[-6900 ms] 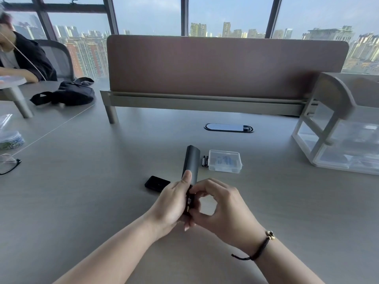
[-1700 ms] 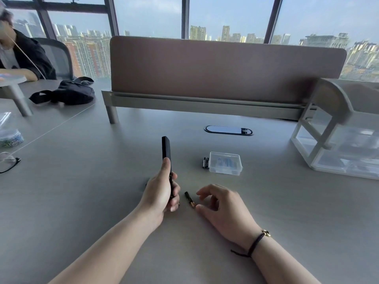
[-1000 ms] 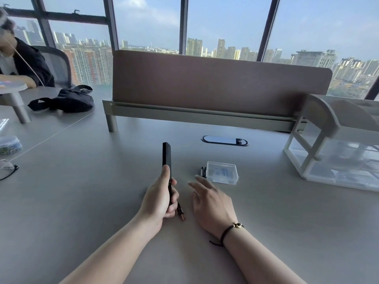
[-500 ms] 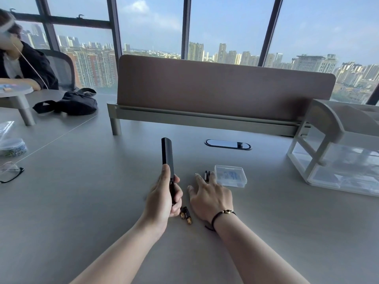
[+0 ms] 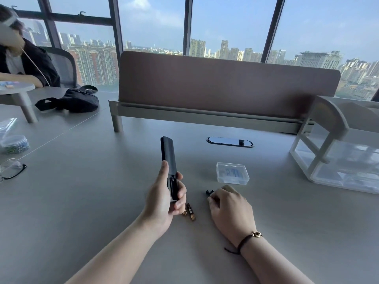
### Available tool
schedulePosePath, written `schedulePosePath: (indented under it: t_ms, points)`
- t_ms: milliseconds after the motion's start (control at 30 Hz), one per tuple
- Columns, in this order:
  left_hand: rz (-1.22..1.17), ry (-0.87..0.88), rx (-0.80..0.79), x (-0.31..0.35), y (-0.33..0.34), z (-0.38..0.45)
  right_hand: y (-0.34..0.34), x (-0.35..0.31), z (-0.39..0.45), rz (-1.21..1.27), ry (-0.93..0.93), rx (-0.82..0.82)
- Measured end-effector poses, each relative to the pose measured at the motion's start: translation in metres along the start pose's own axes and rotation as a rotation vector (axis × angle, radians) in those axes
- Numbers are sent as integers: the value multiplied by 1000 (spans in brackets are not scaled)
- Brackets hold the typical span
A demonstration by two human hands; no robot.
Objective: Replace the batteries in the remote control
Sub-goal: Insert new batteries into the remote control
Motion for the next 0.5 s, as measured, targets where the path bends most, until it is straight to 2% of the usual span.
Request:
schedulePosePath:
  t_ms: [133, 267, 367, 500]
  points:
    - [-32, -56, -92, -4, 8, -4, -8, 15, -1, 157, 61, 25]
    - [20, -76, -183, -6, 18, -10, -3, 17, 2, 231, 48, -106]
    - [78, -90, -229, -8, 23, -13, 0, 17, 2, 201, -36, -190]
    - [139, -87, -247, -11, 26, -13, -1, 14, 2, 129, -121, -197]
Point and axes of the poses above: each hand's wrist, its own z-axis towards the middle knuckle, its own y-axis out of the palm, x = y × z, the point moved 7 cm from there along z, towards the middle knuckle, and after that the axes turned 4 degrees about -x, right-handed, at the moved point
